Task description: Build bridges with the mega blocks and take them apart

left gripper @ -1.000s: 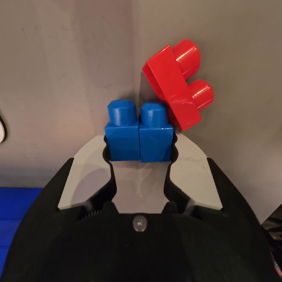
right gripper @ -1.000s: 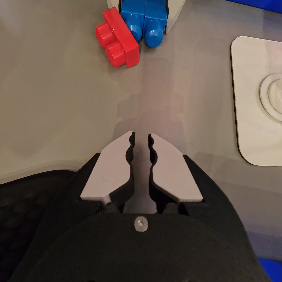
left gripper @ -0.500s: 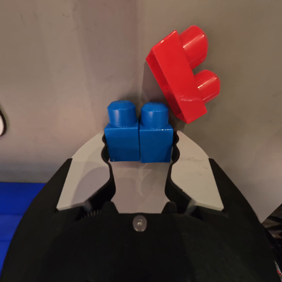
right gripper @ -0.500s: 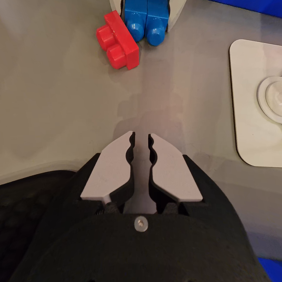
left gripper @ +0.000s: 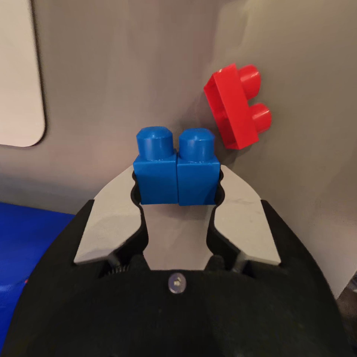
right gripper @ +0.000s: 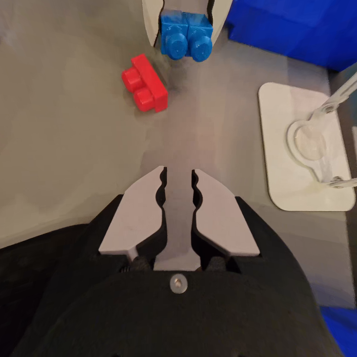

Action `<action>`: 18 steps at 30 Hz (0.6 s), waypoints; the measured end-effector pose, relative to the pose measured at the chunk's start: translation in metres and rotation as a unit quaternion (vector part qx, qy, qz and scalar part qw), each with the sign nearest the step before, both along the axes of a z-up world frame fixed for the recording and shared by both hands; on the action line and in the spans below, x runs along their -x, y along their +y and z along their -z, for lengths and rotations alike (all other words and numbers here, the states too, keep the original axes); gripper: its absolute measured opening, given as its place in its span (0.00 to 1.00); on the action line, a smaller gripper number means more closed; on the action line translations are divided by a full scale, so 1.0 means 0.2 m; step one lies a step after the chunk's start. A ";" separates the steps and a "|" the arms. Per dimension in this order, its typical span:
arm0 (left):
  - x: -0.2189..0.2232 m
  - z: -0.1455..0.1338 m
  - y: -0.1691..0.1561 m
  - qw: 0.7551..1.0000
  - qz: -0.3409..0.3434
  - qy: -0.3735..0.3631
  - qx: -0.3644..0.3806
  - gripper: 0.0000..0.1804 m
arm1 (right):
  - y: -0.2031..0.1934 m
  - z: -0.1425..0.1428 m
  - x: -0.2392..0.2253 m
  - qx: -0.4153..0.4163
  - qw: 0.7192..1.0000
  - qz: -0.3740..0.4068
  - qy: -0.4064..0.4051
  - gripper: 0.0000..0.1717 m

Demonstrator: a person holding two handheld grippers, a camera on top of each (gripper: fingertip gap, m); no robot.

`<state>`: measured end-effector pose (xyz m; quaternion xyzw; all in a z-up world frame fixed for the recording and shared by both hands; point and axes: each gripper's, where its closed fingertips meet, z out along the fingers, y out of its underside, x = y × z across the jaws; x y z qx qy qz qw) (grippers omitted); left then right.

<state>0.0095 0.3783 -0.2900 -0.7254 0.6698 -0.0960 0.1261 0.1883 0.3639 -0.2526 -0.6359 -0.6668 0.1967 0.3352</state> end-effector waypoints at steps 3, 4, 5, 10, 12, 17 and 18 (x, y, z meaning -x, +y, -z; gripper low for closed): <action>-0.02 -0.14 0.06 0.994 -0.048 -0.094 -0.021 0.41 | -0.04 -0.14 0.07 -0.016 1.000 0.018 0.010 0.21; -0.01 -0.18 0.08 0.991 -0.060 -0.114 -0.040 0.41 | -0.04 -0.17 0.11 -0.015 0.999 0.036 0.013 0.26; 0.00 -0.22 0.11 0.987 -0.077 -0.125 -0.064 0.41 | -0.05 -0.21 0.14 -0.008 0.998 0.063 0.018 0.34; 0.06 -0.34 0.15 0.972 -0.117 -0.159 -0.130 0.41 | -0.18 -0.26 0.40 0.096 0.966 0.213 0.107 0.49; 0.07 -0.36 0.16 0.966 -0.126 -0.180 -0.135 0.41 | -0.19 -0.15 0.46 0.110 0.951 0.270 0.107 0.57; 0.08 -0.34 0.16 0.958 -0.137 -0.212 -0.139 0.41 | -0.18 0.15 0.58 0.151 0.915 0.362 0.099 0.61; 0.09 -0.34 0.16 0.955 -0.143 -0.221 -0.137 0.41 | -0.19 0.19 0.61 0.160 0.913 0.365 0.093 0.59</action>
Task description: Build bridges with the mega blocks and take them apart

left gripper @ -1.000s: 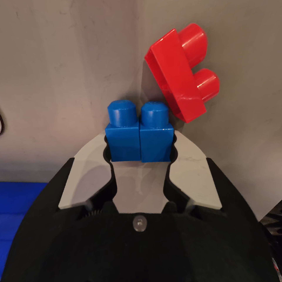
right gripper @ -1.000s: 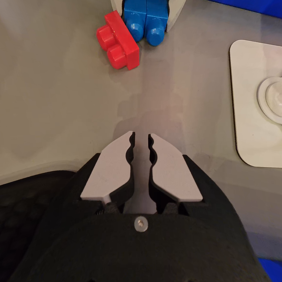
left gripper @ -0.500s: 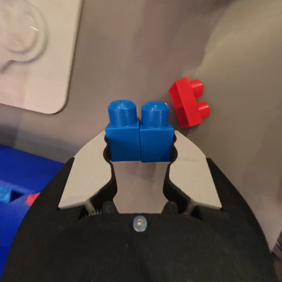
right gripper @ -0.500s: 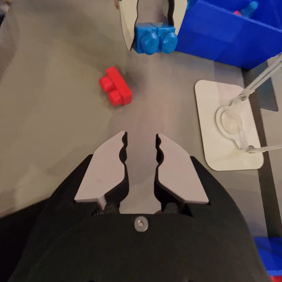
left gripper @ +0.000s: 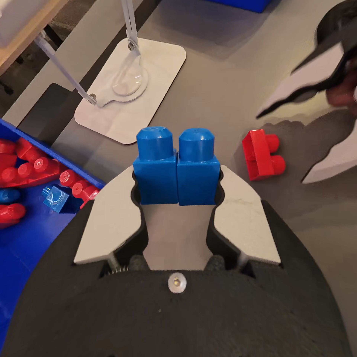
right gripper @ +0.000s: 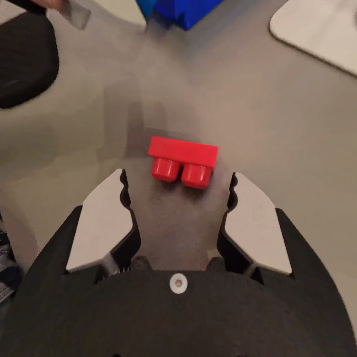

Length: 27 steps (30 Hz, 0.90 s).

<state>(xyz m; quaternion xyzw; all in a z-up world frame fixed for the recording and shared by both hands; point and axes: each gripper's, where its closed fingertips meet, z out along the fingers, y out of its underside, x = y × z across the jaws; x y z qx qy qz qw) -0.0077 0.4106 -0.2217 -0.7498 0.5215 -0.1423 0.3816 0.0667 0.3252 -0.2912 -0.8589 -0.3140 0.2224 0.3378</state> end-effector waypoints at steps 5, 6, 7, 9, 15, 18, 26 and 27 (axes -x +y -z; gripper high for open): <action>0.00 0.01 -0.03 1.000 0.008 -0.009 -0.007 0.41 | 0.02 0.08 0.09 -0.022 0.998 0.005 -0.063 0.43; 0.00 0.01 -0.03 1.000 0.012 -0.010 -0.008 0.41 | 0.02 0.09 0.09 -0.023 0.997 0.004 -0.076 0.41; -0.01 0.01 -0.04 1.000 0.016 -0.010 -0.009 0.41 | 0.04 0.09 0.10 -0.027 0.997 0.008 -0.078 0.39; 0.00 0.00 -0.04 1.000 0.019 -0.007 -0.019 0.41 | 0.05 0.09 0.09 -0.023 0.997 0.008 -0.072 0.39; -0.01 -0.06 -0.07 0.997 0.058 0.004 -0.053 0.41 | 0.13 -0.23 0.03 -0.124 0.988 -0.086 -0.044 0.39; -0.03 -0.08 -0.09 0.993 0.077 0.036 -0.086 0.41 | 0.17 -0.45 0.00 -0.198 0.960 -0.165 -0.109 0.39; -0.13 -0.16 -0.13 0.977 0.113 0.095 -0.157 0.41 | 0.20 -0.59 0.03 -0.284 0.877 -0.287 -0.261 0.39; -0.14 -0.16 -0.13 0.974 0.114 0.102 -0.165 0.41 | 0.21 -0.58 0.02 -0.286 0.872 -0.282 -0.278 0.39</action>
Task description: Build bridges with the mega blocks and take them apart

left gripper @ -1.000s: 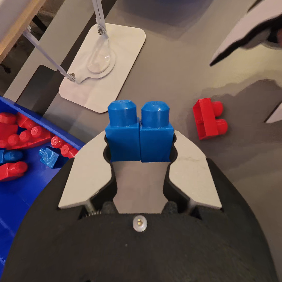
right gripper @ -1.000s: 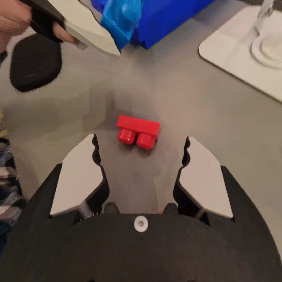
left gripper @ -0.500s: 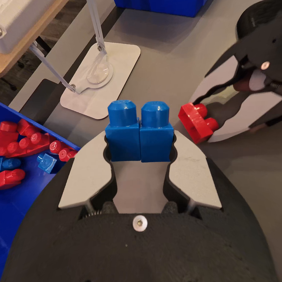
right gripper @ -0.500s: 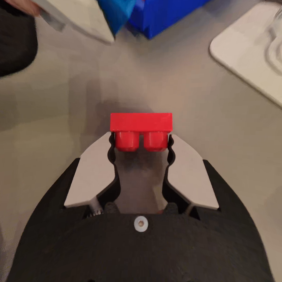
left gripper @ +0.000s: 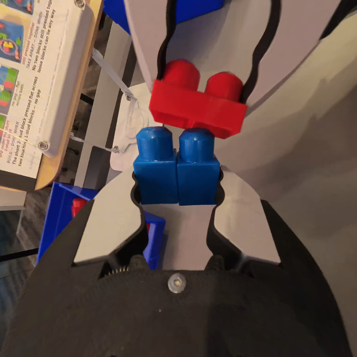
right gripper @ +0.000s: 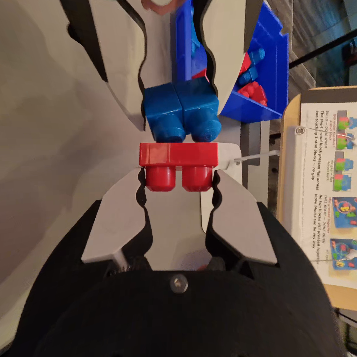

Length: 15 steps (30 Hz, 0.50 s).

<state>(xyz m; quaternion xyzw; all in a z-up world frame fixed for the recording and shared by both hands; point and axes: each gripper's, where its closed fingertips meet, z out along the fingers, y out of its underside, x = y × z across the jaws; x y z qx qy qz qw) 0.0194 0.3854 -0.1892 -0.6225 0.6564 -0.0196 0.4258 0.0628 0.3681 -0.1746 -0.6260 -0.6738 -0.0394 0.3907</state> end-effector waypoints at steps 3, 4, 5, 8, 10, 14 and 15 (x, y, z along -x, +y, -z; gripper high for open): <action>-0.02 -0.01 0.01 1.000 0.004 0.020 -0.024 0.41 | 0.03 0.00 -0.02 -0.011 1.000 0.007 -0.005 0.39; -0.03 -0.01 0.01 0.999 0.006 0.027 -0.029 0.42 | 0.03 -0.01 -0.02 -0.009 1.000 0.008 0.001 0.39; -0.04 -0.01 0.01 0.999 0.009 0.030 -0.031 0.42 | 0.03 -0.02 -0.02 -0.014 1.000 0.010 0.002 0.39; -0.07 -0.02 0.02 0.998 0.019 0.042 -0.052 0.41 | 0.04 -0.03 -0.02 -0.036 0.999 0.005 -0.005 0.39; -0.08 -0.03 0.03 0.995 0.022 0.056 -0.076 0.41 | 0.05 -0.04 -0.03 -0.056 0.998 0.002 -0.023 0.39; -0.11 -0.06 0.04 0.992 0.029 0.061 -0.102 0.41 | 0.05 -0.07 -0.03 -0.082 0.996 -0.016 -0.041 0.39; -0.11 -0.07 0.03 0.992 0.030 0.062 -0.107 0.41 | 0.05 -0.08 -0.04 -0.087 0.995 -0.020 -0.046 0.39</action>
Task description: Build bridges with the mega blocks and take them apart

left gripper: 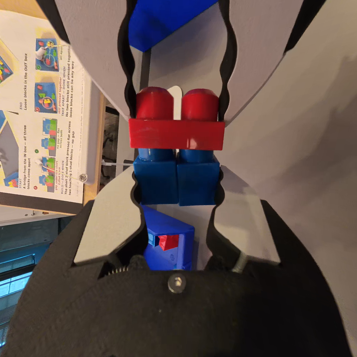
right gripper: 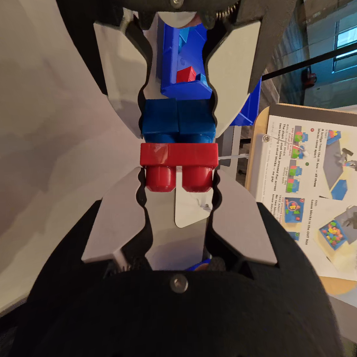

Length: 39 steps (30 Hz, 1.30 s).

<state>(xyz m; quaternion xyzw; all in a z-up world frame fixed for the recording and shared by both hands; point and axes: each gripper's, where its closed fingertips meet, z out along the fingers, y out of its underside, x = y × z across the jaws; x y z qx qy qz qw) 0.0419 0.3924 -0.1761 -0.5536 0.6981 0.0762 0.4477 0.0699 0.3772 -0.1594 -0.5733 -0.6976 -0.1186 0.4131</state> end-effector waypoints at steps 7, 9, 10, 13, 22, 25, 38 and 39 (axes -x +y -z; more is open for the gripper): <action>-0.01 -0.07 0.01 1.000 -0.002 -0.004 -0.028 0.41 | -0.01 -0.08 0.01 -0.022 0.999 -0.022 0.025 0.39; -0.01 -0.09 0.01 0.999 -0.001 -0.008 -0.038 0.41 | -0.02 -0.11 0.02 -0.024 0.998 -0.029 0.043 0.39; -0.02 -0.10 0.01 0.999 -0.002 -0.009 -0.039 0.41 | -0.02 -0.12 0.02 -0.023 0.998 -0.031 0.045 0.39; -0.03 -0.12 0.01 0.999 0.003 -0.007 -0.051 0.41 | -0.04 -0.14 0.03 -0.021 0.997 -0.047 0.055 0.39; -0.05 -0.17 -0.01 0.997 0.014 0.004 -0.075 0.40 | -0.05 -0.18 0.03 -0.034 0.994 -0.086 0.064 0.39; -0.04 -0.16 0.00 0.997 0.013 0.009 -0.071 0.40 | -0.04 -0.17 0.03 -0.026 0.993 -0.088 0.070 0.39; -0.17 -0.36 -0.22 0.735 0.180 -0.404 0.514 0.41 | -0.11 -0.40 0.00 -0.078 0.976 -0.144 0.144 0.72; -0.18 -0.38 -0.24 0.706 0.198 -0.416 0.537 0.41 | -0.12 -0.39 0.02 -0.079 0.975 -0.150 0.143 0.73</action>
